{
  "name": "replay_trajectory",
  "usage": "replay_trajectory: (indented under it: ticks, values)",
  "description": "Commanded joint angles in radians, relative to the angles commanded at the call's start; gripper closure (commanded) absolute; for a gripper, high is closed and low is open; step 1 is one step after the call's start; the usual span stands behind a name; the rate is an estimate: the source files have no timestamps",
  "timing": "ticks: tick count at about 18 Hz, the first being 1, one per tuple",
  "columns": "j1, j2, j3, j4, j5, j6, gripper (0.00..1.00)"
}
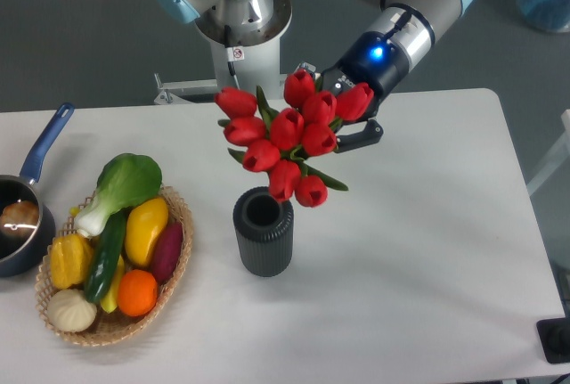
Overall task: Insert the flowers into the vase
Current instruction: 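Swing the tulips over the vase and lower stems into its opening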
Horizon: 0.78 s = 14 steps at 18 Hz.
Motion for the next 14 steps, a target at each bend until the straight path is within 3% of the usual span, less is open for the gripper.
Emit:
replay_trajectory:
  ticks: [14]
  values:
    - [-0.015, -0.06, -0.008, 0.002, -0.025, 0.12, 0.93]
